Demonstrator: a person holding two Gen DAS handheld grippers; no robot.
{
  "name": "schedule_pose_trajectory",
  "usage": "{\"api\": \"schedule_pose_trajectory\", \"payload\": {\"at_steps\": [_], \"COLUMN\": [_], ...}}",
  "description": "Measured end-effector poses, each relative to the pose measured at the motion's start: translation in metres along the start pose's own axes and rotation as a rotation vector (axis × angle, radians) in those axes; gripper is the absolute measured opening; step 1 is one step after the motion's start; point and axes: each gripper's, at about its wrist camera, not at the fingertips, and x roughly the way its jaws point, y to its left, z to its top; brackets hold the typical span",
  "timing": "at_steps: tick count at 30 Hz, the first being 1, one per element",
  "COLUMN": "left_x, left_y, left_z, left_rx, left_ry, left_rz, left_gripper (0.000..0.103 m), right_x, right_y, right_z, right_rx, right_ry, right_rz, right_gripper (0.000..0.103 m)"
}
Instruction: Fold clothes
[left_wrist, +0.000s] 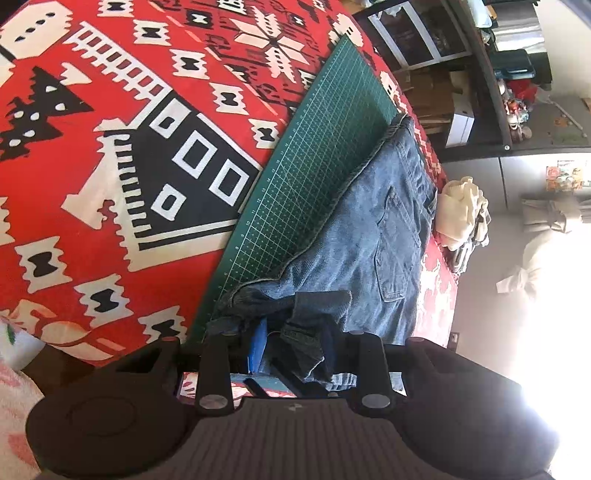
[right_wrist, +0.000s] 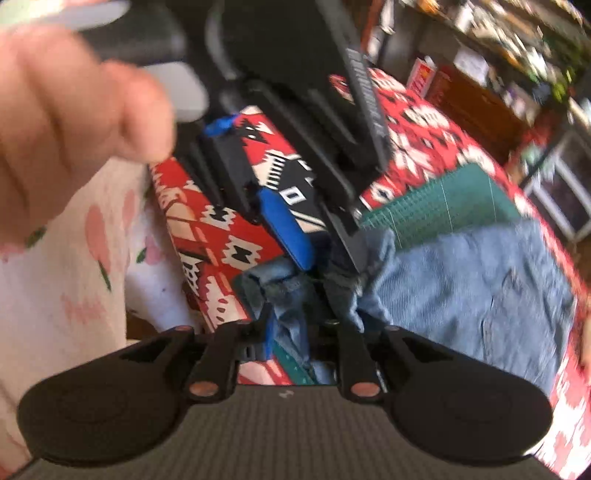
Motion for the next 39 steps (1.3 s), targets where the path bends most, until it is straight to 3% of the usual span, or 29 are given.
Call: {"api": "schedule_pose_trajectory", "payload": {"at_steps": [12, 19, 26, 27, 28, 35, 39], "left_x": [0.0, -0.004, -0.003, -0.004, -0.004, -0.014, -0.017], "left_y": [0.003, 0.006, 0.007, 0.007, 0.006, 0.012, 0.012], "left_z": [0.003, 0.003, 0.004, 0.003, 0.003, 0.0, -0.003], "left_rx": [0.005, -0.003, -0.002, -0.002, 0.0, 0.0, 0.01], "left_ry": [0.003, -0.006, -0.006, -0.005, -0.004, -0.021, -0.025], "left_rz": [-0.007, -0.002, 0.002, 0.004, 0.007, 0.003, 0.0], "left_gripper": [0.03, 0.029, 0.029, 0.03, 0.03, 0.029, 0.029], "right_x": [0.016, 0.015, 0.03, 0.034, 0.038, 0.02, 0.015], "right_y": [0.022, 0.021, 0.016, 0.017, 0.021, 0.022, 0.017], "right_z": [-0.003, -0.011, 0.003, 0.006, 0.01, 0.008, -0.001], "right_rx": [-0.315, -0.462, -0.378, -0.363, -0.343, -0.2, -0.169], "right_ry": [0.008, 0.034, 0.025, 0.022, 0.027, 0.04, 0.03], "right_rz": [-0.115, -0.128, -0.198, -0.21, -0.214, -0.127, -0.119], "right_gripper": [0.021, 0.021, 0.018, 0.006, 0.002, 0.002, 0.004]}}
